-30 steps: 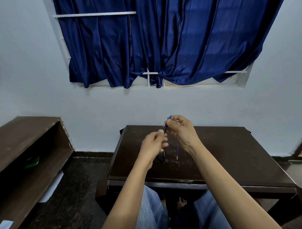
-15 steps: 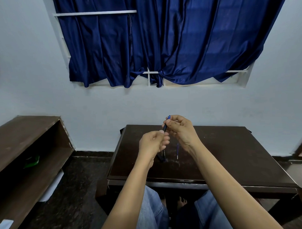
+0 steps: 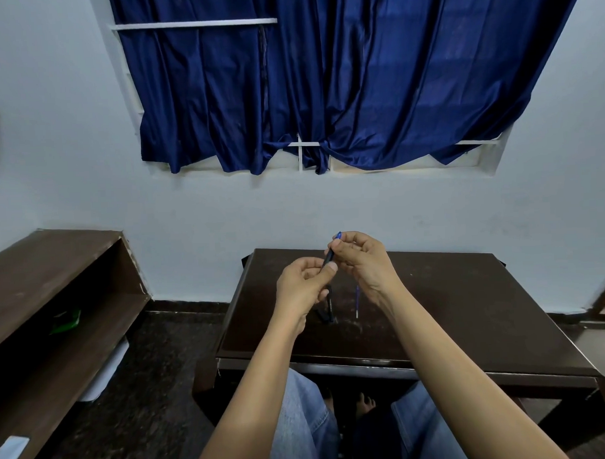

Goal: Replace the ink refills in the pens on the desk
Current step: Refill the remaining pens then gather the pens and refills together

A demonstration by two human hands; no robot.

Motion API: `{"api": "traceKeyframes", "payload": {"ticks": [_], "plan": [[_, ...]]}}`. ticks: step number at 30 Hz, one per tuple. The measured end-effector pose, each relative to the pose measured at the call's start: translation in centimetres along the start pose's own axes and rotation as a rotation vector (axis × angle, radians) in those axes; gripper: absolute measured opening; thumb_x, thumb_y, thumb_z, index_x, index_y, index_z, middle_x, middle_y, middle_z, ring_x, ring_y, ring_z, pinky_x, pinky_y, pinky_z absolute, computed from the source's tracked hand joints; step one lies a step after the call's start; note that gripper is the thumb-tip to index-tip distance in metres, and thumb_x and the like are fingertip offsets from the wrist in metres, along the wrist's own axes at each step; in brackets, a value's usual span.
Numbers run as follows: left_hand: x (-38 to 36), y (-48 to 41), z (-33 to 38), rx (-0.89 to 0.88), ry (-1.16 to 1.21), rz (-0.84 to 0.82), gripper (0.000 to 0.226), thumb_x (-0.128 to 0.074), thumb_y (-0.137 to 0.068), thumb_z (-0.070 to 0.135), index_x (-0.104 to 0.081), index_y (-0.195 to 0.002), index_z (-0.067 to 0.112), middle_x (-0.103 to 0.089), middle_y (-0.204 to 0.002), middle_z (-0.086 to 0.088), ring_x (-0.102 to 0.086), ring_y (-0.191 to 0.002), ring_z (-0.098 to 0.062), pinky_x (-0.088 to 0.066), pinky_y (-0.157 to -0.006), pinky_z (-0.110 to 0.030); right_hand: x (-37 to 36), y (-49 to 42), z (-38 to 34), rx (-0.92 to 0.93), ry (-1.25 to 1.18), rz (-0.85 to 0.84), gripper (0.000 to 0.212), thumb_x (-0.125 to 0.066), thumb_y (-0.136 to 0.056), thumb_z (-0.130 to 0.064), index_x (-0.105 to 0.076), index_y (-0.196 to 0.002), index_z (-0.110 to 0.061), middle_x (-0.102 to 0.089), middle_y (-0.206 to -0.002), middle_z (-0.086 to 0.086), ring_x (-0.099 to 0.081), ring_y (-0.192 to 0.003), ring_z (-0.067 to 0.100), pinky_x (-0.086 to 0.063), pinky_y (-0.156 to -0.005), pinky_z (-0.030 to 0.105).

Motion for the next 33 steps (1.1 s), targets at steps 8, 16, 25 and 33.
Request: {"api": "traceKeyframes", "payload": {"ticks": [8,16,25,33], "plan": [[-1.5,0.3,0.1,0.078,0.035,-0.173,0.03,-0.047,-0.099,0.03,-0.071,-0.089,0.015,-0.071,-0.073,0.005,-0.056,-0.054,0.0,-0.043,-0.046,-0.013,-0.1,-0.4,0.3,-0.02,0.047,-0.014,0.009,-0.067,-0.088,-0.019,-0.067,-0.091,-0.01,-0.069,-0.085,0.009,-0.064,-0.074,0.018,-0.049,-0.069,0.03],[-2.1,0.1,-0.3,0.155,0.144,-0.308,0.031,-0.038,-0.103,0.024,-0.066,-0.1,0.009,-0.065,-0.073,0.006,-0.039,-0.046,-0.001,-0.03,-0.039,-0.012,-1.7,-1.4,1.3,-0.176,-0.127,-0.171,0.015,-0.061,-0.09,-0.01,-0.068,-0.102,-0.008,-0.074,-0.097,0.009,-0.07,-0.091,0.022,-0.057,-0.068,0.026],[-1.6,-0.5,-1.2,0.239,0.295,-0.377,0.024,-0.039,-0.103,0.024,-0.055,-0.089,0.013,-0.048,-0.065,0.006,-0.033,-0.045,-0.001,-0.028,-0.039,-0.012,-3.6,-1.9,2.7,-0.271,-0.203,-0.394,0.028,-0.052,-0.089,-0.011,-0.063,-0.115,-0.007,-0.073,-0.111,0.006,-0.067,-0.11,0.018,-0.055,-0.086,0.024],[-0.4,-3.5,-2.3,0.096,0.026,-0.191,0.031,-0.034,-0.103,0.022,-0.054,-0.079,0.017,-0.046,-0.064,0.006,-0.036,-0.048,-0.002,-0.03,-0.044,-0.014,-2.0,-4.2,4.6,-0.195,-0.029,-0.144,0.012,-0.06,-0.089,-0.003,-0.07,-0.092,-0.008,-0.075,-0.083,0.004,-0.062,-0.083,0.027,-0.058,-0.073,0.024]]}}
Point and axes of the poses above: each hand's wrist, its own y-axis away from the middle knuckle, its own x-axis out of the back of the hand, z = x × y, the point moved 9 cm from there along -y, towards the middle knuckle
